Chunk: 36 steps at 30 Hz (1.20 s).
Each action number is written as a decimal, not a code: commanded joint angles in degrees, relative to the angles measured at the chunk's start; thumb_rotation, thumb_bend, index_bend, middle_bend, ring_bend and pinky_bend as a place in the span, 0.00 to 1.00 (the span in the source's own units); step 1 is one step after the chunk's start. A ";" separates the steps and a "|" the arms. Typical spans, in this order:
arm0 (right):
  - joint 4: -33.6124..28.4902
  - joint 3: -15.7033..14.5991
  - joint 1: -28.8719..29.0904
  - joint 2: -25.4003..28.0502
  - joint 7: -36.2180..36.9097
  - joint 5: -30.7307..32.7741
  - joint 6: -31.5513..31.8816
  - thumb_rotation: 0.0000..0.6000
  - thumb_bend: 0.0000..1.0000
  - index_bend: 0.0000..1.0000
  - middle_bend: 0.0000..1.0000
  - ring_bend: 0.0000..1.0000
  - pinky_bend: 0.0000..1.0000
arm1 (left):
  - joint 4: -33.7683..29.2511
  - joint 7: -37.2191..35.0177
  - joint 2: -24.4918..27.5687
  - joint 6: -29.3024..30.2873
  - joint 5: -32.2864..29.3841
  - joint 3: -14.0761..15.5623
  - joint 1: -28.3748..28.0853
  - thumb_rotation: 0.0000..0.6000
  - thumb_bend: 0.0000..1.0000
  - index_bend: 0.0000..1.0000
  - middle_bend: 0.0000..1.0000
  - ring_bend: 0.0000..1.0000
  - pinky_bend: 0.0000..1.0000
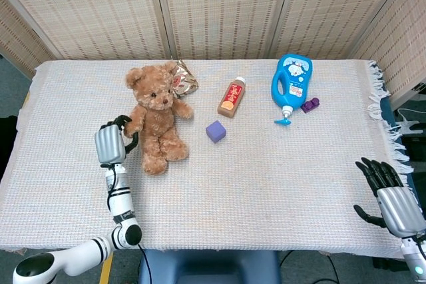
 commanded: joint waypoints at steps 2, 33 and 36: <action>0.03 0.07 -0.02 -0.06 0.03 0.03 0.14 1.00 0.13 0.00 0.01 0.00 0.03 | -4.30 5.40 1.78 -3.99 -3.84 0.49 1.04 1.00 0.38 0.46 0.58 0.46 0.47; -0.12 0.09 0.19 0.14 -0.05 0.45 -0.45 1.00 0.13 0.00 0.01 0.00 0.03 | -6.47 2.90 3.22 -4.41 -0.07 2.08 2.35 1.00 0.38 0.49 0.58 0.44 0.46; -0.10 0.07 0.16 0.13 -0.12 0.51 -0.47 1.00 0.13 0.00 0.01 0.00 0.03 | -7.80 3.67 4.17 -4.91 -0.55 2.20 2.77 1.00 0.38 0.49 0.58 0.44 0.46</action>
